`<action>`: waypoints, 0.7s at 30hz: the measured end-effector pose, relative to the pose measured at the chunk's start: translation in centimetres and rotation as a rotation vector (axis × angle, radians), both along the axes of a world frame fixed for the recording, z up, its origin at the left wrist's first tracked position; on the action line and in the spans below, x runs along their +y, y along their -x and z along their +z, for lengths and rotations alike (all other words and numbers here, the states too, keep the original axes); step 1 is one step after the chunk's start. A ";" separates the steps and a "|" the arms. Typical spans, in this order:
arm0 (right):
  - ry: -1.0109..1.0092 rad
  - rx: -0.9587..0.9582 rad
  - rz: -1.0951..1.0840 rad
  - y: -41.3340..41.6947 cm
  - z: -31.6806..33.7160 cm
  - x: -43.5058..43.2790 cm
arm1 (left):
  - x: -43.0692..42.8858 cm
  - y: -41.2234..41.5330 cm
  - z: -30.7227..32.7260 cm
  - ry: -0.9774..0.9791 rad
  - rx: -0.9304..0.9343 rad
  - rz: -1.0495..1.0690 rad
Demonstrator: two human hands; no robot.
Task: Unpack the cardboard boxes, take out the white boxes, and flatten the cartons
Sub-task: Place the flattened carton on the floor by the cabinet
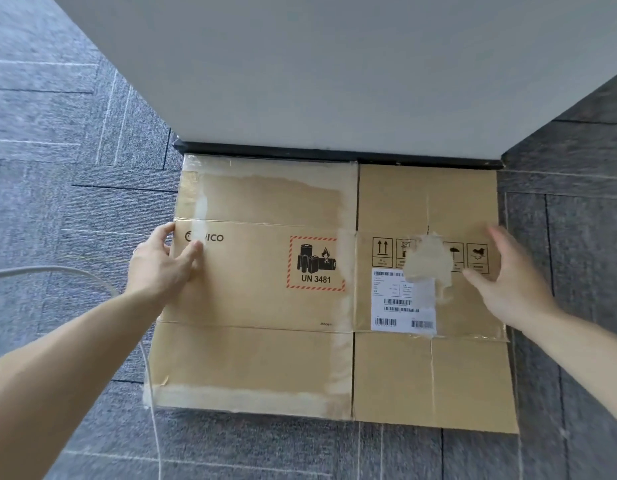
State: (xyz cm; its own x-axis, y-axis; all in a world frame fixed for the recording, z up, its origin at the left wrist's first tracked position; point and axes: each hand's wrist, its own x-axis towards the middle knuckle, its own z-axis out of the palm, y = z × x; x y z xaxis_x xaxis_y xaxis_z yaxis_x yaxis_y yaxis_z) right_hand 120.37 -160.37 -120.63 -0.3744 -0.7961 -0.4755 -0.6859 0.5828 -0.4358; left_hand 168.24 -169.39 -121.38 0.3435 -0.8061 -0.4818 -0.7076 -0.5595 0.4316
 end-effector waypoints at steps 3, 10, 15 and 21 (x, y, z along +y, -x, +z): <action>0.010 0.028 -0.016 0.4 -0.1 0.1 | 0.1 0.3 0.6 -0.037 -0.096 -0.086; 0.012 0.033 -0.055 0.7 -0.7 0.4 | 0.5 0.6 1.2 -0.027 -0.172 -0.209; 0.006 0.054 -0.073 0.1 -0.8 0.3 | 0.8 1.1 1.2 -0.091 -0.266 -0.281; -0.090 0.079 -0.038 0.6 -0.5 0.5 | 1.2 2.0 1.6 -0.039 -0.214 -0.247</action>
